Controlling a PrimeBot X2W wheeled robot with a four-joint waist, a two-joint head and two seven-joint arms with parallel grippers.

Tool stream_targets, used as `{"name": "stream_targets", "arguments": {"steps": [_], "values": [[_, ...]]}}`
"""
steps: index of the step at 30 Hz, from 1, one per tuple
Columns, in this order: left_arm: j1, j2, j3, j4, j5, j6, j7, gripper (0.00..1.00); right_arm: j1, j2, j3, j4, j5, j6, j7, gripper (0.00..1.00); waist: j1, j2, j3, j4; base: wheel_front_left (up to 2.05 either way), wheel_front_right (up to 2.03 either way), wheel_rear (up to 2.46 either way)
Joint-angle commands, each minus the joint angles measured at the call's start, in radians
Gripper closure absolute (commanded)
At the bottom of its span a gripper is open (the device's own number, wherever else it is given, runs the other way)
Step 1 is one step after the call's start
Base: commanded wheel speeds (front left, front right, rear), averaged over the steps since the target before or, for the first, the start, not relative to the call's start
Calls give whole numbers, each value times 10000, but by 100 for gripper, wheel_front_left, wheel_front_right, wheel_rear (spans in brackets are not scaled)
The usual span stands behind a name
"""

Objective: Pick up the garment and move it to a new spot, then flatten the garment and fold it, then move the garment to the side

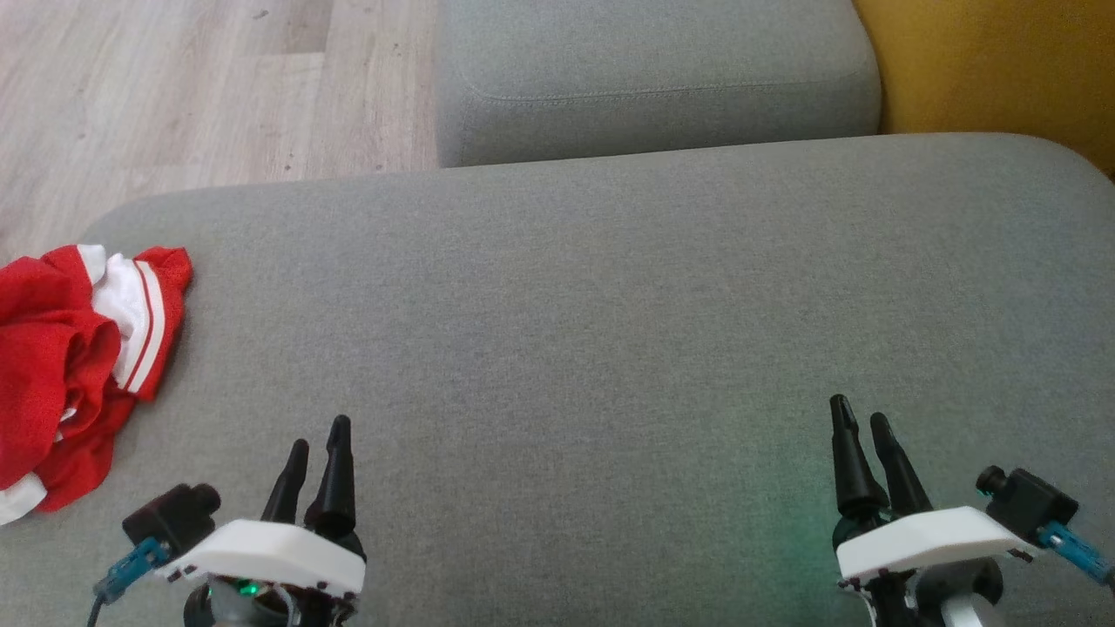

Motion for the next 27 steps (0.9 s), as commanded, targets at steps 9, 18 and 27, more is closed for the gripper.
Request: {"name": "stream_targets", "arguments": {"steps": [9,18,27], "values": [[-447,66,144,-660,1164,-144,-370,0,-636,-115,386,-500,-1295,-5,-405,0,0,0,-29,131,0,0,0],[-437,158,-100,-831,2584,-144,-604,0,-708,-122,612,-564,-2210,-5,-641,0,0,0,-78,93,0,0,0],[-321,45,-155,-800,3399,-150,-867,0,-717,-132,895,-554,-3178,-6,-906,0,0,0,-213,0,0,0,0]]}}
